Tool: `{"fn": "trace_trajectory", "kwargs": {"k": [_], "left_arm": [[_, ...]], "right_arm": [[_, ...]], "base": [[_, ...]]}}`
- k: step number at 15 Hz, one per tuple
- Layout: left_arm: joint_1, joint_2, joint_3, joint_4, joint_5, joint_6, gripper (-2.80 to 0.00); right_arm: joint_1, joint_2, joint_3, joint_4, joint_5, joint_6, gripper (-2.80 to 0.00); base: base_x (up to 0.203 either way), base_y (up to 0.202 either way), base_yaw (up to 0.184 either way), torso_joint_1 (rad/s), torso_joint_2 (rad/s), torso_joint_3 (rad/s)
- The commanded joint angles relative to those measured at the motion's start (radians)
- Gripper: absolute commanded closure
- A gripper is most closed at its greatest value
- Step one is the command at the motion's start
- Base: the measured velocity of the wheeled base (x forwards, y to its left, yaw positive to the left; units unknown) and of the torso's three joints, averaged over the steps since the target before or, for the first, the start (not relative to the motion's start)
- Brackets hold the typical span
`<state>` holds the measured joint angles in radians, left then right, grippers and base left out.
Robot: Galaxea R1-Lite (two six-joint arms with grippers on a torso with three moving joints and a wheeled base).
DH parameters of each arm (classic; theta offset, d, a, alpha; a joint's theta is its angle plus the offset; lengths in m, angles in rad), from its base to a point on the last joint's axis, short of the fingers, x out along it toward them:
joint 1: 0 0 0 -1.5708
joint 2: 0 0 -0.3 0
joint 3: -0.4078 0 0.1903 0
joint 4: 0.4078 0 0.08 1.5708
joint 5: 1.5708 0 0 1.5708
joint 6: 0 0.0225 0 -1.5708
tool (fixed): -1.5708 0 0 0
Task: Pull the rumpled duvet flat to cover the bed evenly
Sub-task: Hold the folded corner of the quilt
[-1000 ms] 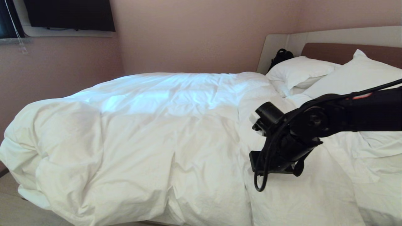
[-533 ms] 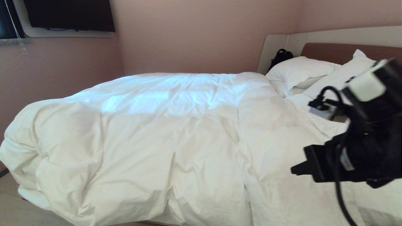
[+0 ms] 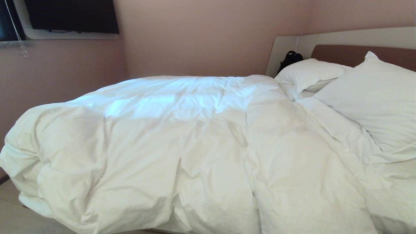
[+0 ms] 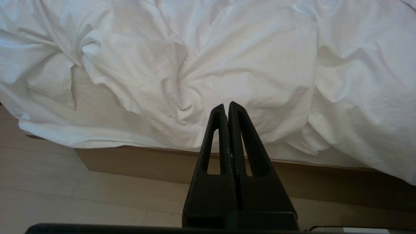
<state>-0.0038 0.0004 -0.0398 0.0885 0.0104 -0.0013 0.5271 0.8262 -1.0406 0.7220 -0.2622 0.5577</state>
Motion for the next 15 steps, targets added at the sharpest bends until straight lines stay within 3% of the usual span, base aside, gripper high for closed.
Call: {"fn": "trace_trajectory", "kwargs": {"k": [1, 3, 5, 9, 12, 14, 15], "left_arm": [[-0.001, 0.001, 0.000, 0.000, 0.000, 0.000, 0.00], [0.000, 0.001, 0.000, 0.000, 0.000, 0.000, 0.00], [0.000, 0.001, 0.001, 0.000, 0.000, 0.000, 0.00], [-0.001, 0.001, 0.000, 0.000, 0.000, 0.000, 0.00], [0.000, 0.001, 0.000, 0.000, 0.000, 0.000, 0.00], [0.000, 0.001, 0.000, 0.000, 0.000, 0.000, 0.00], [0.001, 0.001, 0.000, 0.000, 0.000, 0.000, 0.00]], "right_arm": [[-0.179, -0.210, 0.050, 0.005, -0.123, 0.004, 0.00], [-0.347, -0.310, 0.084, 0.005, -0.137, -0.004, 0.00], [-0.443, -0.433, 0.117, 0.002, -0.124, -0.057, 0.00], [-0.492, -0.659, 0.233, -0.019, -0.061, -0.143, 0.00], [-0.503, -0.771, 0.376, -0.194, -0.052, -0.245, 0.00], [-0.504, -0.822, 0.448, -0.258, -0.029, -0.327, 0.00], [-0.504, -0.823, 0.456, -0.268, -0.019, -0.328, 0.00]], "base": [[0.000, 0.000, 0.000, 0.000, 0.00, 0.000], [0.000, 0.000, 0.000, 0.000, 0.00, 0.000], [0.000, 0.000, 0.000, 0.000, 0.00, 0.000], [0.000, 0.000, 0.000, 0.000, 0.00, 0.000], [0.000, 0.000, 0.000, 0.000, 0.00, 0.000], [0.000, 0.000, 0.000, 0.000, 0.00, 0.000], [0.000, 0.000, 0.000, 0.000, 0.00, 0.000]]}}
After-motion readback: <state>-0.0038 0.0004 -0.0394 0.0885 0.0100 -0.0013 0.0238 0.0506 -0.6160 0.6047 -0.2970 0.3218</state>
